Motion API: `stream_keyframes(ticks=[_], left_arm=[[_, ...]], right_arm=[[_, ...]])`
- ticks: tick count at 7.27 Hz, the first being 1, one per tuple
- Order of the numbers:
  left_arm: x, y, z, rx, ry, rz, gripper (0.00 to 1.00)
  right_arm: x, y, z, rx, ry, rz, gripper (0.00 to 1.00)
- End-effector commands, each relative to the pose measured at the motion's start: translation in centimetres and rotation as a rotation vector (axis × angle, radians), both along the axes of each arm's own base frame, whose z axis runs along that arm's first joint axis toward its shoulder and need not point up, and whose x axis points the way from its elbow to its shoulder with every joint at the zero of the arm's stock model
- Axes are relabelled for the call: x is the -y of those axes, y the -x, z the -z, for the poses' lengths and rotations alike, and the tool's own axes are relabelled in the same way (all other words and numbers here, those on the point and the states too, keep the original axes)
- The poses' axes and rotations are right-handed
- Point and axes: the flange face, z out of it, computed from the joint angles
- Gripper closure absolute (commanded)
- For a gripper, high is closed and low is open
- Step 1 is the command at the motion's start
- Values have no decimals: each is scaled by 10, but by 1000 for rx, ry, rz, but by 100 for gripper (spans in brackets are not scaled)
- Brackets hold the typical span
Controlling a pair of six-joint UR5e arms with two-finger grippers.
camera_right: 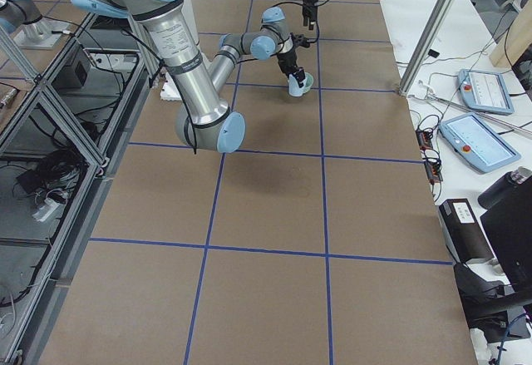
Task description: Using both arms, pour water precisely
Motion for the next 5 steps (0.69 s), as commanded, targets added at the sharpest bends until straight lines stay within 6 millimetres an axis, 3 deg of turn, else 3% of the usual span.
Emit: stream_keyframes(ticks=[1,2,5], left_arm=[[-3,3,-7,5,6,0,1],[-3,4,-8,6,7,2,1],[-1,7,-7,5,6,8,1]], right_arm=[[-9,17,23,-88,4,5,100],[-5,32,37,-156,13,1,100],[5,63,38,-239,8,53,100]])
